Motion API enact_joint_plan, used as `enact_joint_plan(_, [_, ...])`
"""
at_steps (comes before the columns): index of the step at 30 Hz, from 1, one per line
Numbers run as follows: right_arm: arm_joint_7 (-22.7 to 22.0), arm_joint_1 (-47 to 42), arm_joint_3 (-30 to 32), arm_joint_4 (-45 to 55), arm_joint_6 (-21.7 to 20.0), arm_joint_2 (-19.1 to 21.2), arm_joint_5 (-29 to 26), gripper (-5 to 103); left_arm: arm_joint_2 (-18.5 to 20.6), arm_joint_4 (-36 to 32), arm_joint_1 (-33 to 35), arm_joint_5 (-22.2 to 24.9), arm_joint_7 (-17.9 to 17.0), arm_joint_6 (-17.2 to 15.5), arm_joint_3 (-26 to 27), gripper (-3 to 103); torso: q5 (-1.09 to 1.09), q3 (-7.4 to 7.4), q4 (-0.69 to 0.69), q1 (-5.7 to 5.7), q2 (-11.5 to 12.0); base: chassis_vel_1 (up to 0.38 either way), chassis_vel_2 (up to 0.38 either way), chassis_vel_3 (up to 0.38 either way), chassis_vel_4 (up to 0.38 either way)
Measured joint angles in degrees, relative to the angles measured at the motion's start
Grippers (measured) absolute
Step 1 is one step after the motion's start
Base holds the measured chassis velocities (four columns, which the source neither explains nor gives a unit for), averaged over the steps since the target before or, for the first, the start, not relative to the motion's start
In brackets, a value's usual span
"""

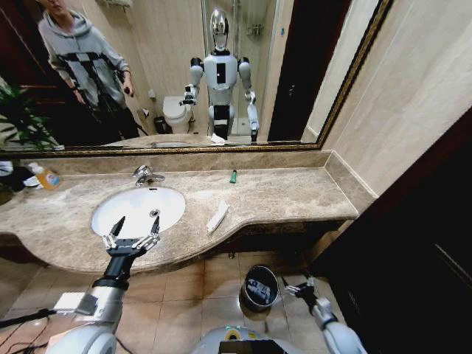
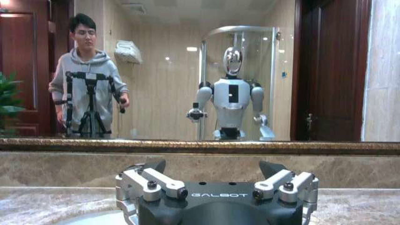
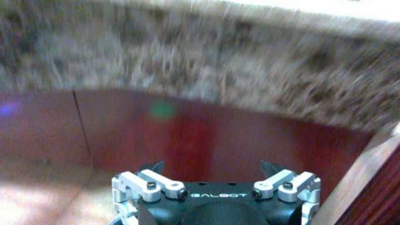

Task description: Pick up the trash from the sink and place it in the trash bin.

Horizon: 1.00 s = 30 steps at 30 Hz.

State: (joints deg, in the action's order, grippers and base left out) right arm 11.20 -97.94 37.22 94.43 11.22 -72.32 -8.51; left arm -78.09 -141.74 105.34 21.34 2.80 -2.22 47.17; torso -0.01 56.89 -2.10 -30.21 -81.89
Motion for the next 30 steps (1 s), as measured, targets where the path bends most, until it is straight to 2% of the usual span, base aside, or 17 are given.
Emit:
enact_joint_plan(3, [-0.4, -5.5, 1.6, 11.2, 0.4, -1.5, -6.2, 100, 0.0, 0.0, 0.0, 0.0, 0.0, 0.0, 0.0, 100, 0.03, 0.0, -0.01, 0.0, 0.0, 0.0, 0.0, 0.0, 0.0])
enact_joint_plan(4, [-0.4, -5.5, 1.6, 11.2, 0.4, -1.5, -6.2, 100, 0.0, 0.0, 0.0, 0.0, 0.0, 0.0, 0.0, 100, 0.03, 0.0, -0.01, 0.0, 0.0, 0.0, 0.0, 0.0, 0.0])
enact_joint_plan(8, [-0.5, -9.7, 2.9, 26.7, -2.8, -5.2, -8.6, 100, 0.0, 0.0, 0.0, 0.0, 0.0, 0.0, 0.0, 100, 0.01, 0.0, 0.0, -0.01, 0.0, 0.0, 0.0, 0.0, 0.0])
enact_joint_plan(9, [-0.5, -9.7, 2.9, 26.7, -2.8, -5.2, -8.6, 100, 0.0, 0.0, 0.0, 0.0, 0.0, 0.0, 0.0, 100, 0.01, 0.0, 0.0, -0.01, 0.0, 0.0, 0.0, 0.0, 0.0])
enact_joint_plan(12, [-0.2, -10.3, 2.0, 35.3, -5.4, -5.6, -9.7, 100, 0.0, 0.0, 0.0, 0.0, 0.0, 0.0, 0.0, 100, -0.02, 0.0, -0.01, -0.01, 0.0, 0.0, 0.0, 0.0, 0.0])
enact_joint_plan(15, [0.5, -7.9, -0.9, 40.6, -10.8, -5.3, -10.0, 100, 0.0, 0.0, 0.0, 0.0, 0.0, 0.0, 0.0, 100, 0.0, 0.0, -0.02, -0.01, 0.0, 0.0, 0.0, 0.0, 0.0])
enact_joint_plan(16, [0.5, -7.9, -0.9, 40.6, -10.8, -5.3, -10.0, 100, 0.0, 0.0, 0.0, 0.0, 0.0, 0.0, 0.0, 100, 0.0, 0.0, -0.02, -0.01, 0.0, 0.0, 0.0, 0.0, 0.0])
enact_joint_plan(19, [2.2, -4.2, -4.2, 41.8, -15.8, -4.4, -8.3, 100, 0.0, 0.0, 0.0, 0.0, 0.0, 0.0, 0.0, 100, 0.0, 0.01, -0.01, -0.01, 0.0, 0.0, 0.0, 0.0, 0.0])
enact_joint_plan(21, [2.8, -3.0, -5.2, 41.5, -16.7, -4.0, -7.6, 100, 0.0, 0.0, 0.0, 0.0, 0.0, 0.0, 0.0, 100, 0.01, 0.01, -0.01, -0.01, 0.0, 0.0, 0.0, 0.0, 0.0])
enact_joint_plan(23, [4.0, 2.0, -7.9, 38.5, -18.7, -1.0, -5.1, 100, 0.0, 0.0, 0.0, 0.0, 0.0, 0.0, 0.0, 100, 0.01, 0.01, -0.01, -0.01, 0.0, 0.0, 0.0, 0.0, 0.0])
enact_joint_plan(24, [4.0, 2.0, -7.9, 38.5, -18.7, -1.0, -5.1, 100, 0.0, 0.0, 0.0, 0.0, 0.0, 0.0, 0.0, 100, 0.01, 0.01, -0.01, -0.01, 0.0, 0.0, 0.0, 0.0, 0.0])
enact_joint_plan(26, [5.0, 6.7, -9.3, 34.7, -19.6, 2.4, -4.0, 100, 0.0, 0.0, 0.0, 0.0, 0.0, 0.0, 0.0, 100, 0.02, 0.01, -0.02, -0.01, 0.0, 0.0, 0.0, 0.0, 0.0])
enact_joint_plan(27, [5.0, 6.7, -9.3, 34.7, -19.6, 2.4, -4.0, 100, 0.0, 0.0, 0.0, 0.0, 0.0, 0.0, 0.0, 100, 0.02, 0.01, -0.02, -0.01, 0.0, 0.0, 0.0, 0.0, 0.0])
enact_joint_plan(29, [5.6, 12.7, -11.4, 29.0, -19.9, 6.3, -4.2, 100, 0.0, 0.0, 0.0, 0.0, 0.0, 0.0, 0.0, 100, 0.02, 0.01, -0.01, -0.02, 0.0, 0.0, 0.0, 0.0, 0.0])
enact_joint_plan(30, [5.6, 12.7, -11.4, 29.0, -19.9, 6.3, -4.2, 100, 0.0, 0.0, 0.0, 0.0, 0.0, 0.0, 0.0, 100, 0.02, 0.01, -0.01, -0.02, 0.0, 0.0, 0.0, 0.0, 0.0])
